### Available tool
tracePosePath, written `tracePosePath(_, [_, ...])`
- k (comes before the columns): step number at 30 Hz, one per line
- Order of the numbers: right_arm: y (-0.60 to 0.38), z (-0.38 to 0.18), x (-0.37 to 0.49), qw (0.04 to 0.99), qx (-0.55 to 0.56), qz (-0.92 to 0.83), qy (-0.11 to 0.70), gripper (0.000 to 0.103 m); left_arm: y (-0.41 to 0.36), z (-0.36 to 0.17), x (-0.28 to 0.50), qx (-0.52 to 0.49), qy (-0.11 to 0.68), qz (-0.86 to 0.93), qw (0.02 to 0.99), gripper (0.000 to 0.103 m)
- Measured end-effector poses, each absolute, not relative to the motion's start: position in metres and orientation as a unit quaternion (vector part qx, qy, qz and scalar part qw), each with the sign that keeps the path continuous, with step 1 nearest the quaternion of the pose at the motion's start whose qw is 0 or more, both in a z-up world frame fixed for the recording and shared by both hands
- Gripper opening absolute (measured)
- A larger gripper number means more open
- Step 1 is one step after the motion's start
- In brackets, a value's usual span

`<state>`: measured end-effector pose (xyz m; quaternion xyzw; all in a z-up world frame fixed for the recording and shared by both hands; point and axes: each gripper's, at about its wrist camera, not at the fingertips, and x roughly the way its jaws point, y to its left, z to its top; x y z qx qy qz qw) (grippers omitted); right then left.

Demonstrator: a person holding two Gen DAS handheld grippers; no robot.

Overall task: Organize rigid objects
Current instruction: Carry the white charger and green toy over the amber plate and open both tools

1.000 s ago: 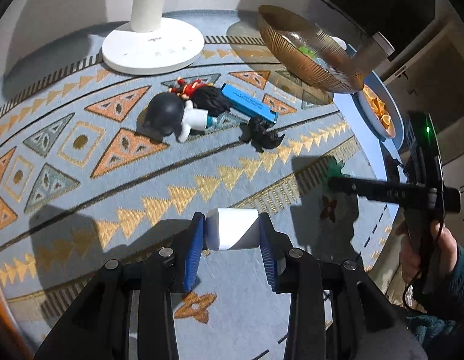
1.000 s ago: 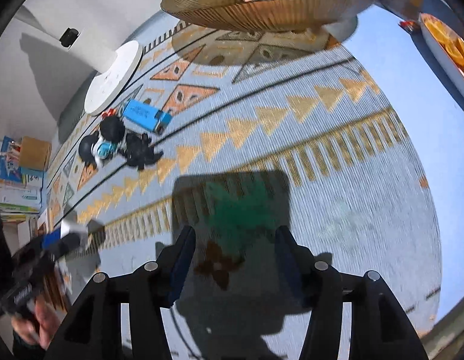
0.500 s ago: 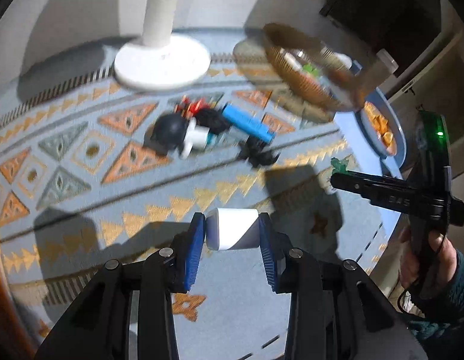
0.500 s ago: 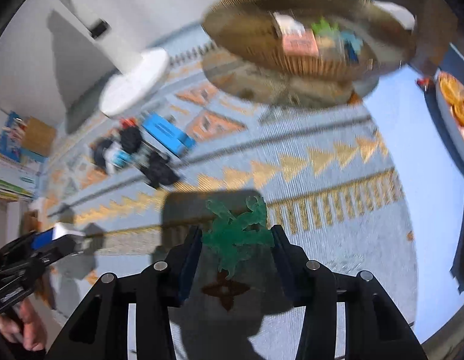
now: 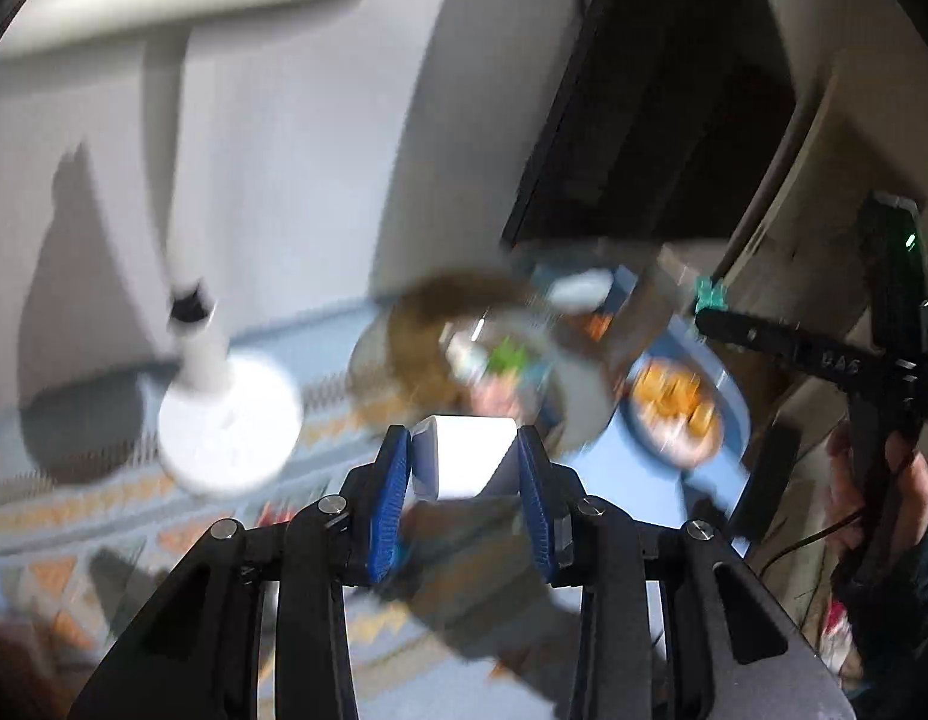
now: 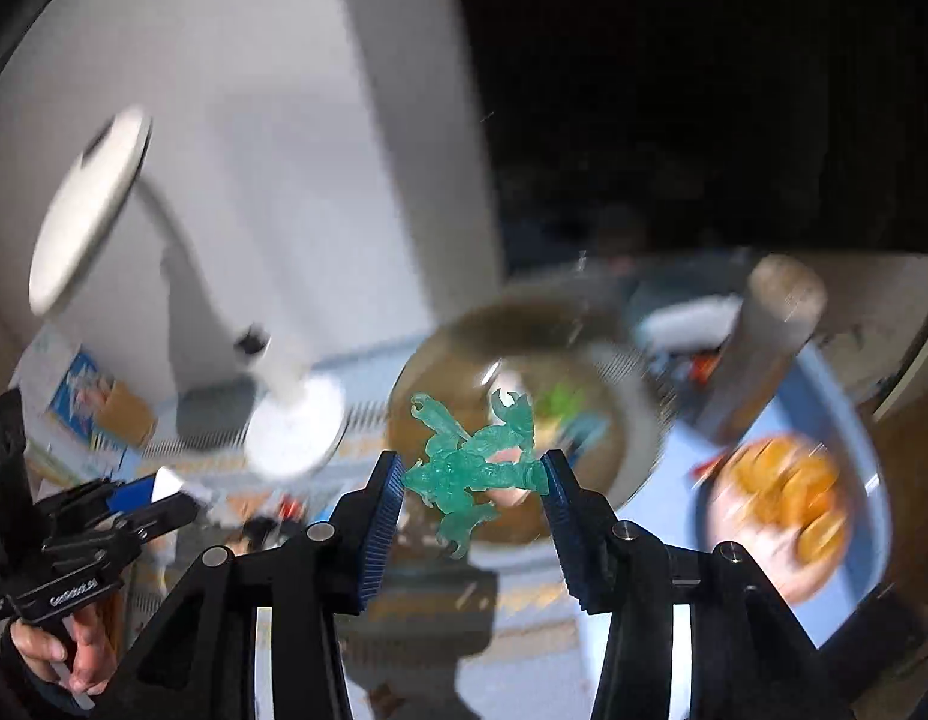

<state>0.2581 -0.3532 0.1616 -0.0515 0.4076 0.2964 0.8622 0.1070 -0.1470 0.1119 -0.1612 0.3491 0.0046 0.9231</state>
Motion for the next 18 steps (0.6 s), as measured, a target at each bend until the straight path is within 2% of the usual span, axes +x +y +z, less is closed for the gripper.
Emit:
tracePosePath(4, [-0.367, 0.177, 0.286, 0.876, -0.055, 0.269, 0.397, 0.046, -0.156, 0.132, 0.138, -0.179, 0.318, -0.013, 0.931, 0.032])
tracePosePath(8, [-0.374, 0.163, 0.310, 0.868, -0.048, 0.264, 0.419, 0.046, -0.171, 0.134, 0.168, -0.168, 0.319, -0.022, 0.933, 0.032])
tracePosePath(18, [-0.372, 0.114, 0.351, 0.831, -0.035, 0.269, 0.485, 0.046, -0.178, 0.092, 0.219, -0.179, 0.371, -0.017, 0.911, 0.032])
